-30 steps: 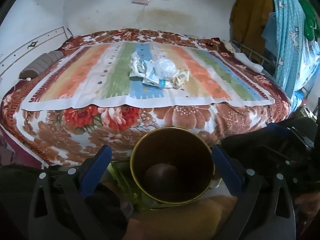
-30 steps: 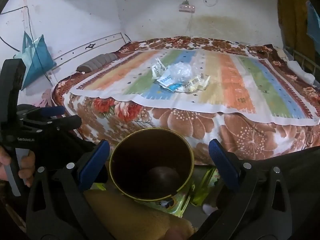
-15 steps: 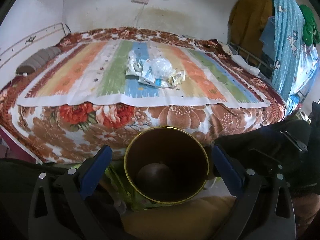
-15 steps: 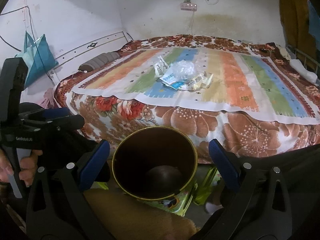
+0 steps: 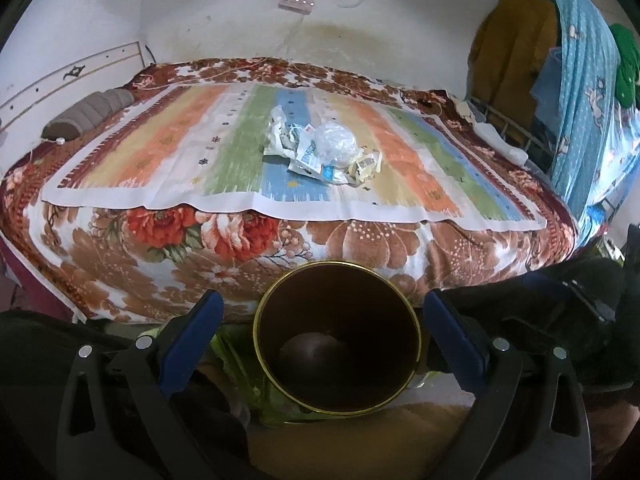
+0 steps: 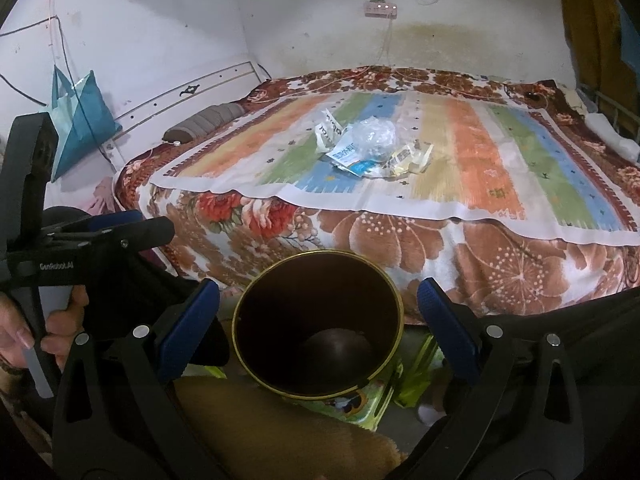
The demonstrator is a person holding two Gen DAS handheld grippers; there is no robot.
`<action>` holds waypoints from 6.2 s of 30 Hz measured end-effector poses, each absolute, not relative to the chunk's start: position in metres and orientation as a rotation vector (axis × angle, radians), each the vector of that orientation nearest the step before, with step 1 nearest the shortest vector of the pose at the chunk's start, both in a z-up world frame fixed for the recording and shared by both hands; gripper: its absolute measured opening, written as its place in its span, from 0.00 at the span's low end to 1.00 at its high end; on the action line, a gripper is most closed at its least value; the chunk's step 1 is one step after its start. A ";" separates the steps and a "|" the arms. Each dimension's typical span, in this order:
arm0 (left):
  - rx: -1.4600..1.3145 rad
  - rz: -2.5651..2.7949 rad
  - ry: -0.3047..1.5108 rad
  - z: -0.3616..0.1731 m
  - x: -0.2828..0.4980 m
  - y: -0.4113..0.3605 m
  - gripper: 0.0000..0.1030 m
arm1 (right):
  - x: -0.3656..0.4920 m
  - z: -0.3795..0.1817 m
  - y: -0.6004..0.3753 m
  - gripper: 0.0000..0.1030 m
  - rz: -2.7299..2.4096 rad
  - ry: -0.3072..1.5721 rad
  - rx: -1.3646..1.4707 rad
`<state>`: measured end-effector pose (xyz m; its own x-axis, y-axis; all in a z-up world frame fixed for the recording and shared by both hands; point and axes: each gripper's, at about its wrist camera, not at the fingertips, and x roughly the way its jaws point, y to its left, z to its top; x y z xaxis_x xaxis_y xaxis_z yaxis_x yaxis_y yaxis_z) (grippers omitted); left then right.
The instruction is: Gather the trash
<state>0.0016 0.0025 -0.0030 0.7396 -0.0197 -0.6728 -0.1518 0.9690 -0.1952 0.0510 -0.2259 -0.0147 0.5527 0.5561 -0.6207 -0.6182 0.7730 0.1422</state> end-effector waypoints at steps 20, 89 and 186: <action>-0.243 0.064 0.727 -0.004 0.000 0.002 0.94 | 0.050 -0.016 -0.225 0.92 0.692 0.705 -0.109; -0.122 0.198 0.816 0.044 0.154 0.048 0.94 | 0.188 0.022 -0.178 0.92 0.708 0.776 -0.089; -0.292 0.285 0.840 -0.004 0.359 0.161 0.15 | 0.419 -0.022 -0.047 0.23 0.641 0.888 -0.133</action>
<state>0.3591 0.1609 -0.0040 0.6340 0.1316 -0.7621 -0.3598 0.9225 -0.1401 0.4187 -0.0473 -0.0221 0.4585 0.4655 -0.7570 -0.5719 0.8066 0.1496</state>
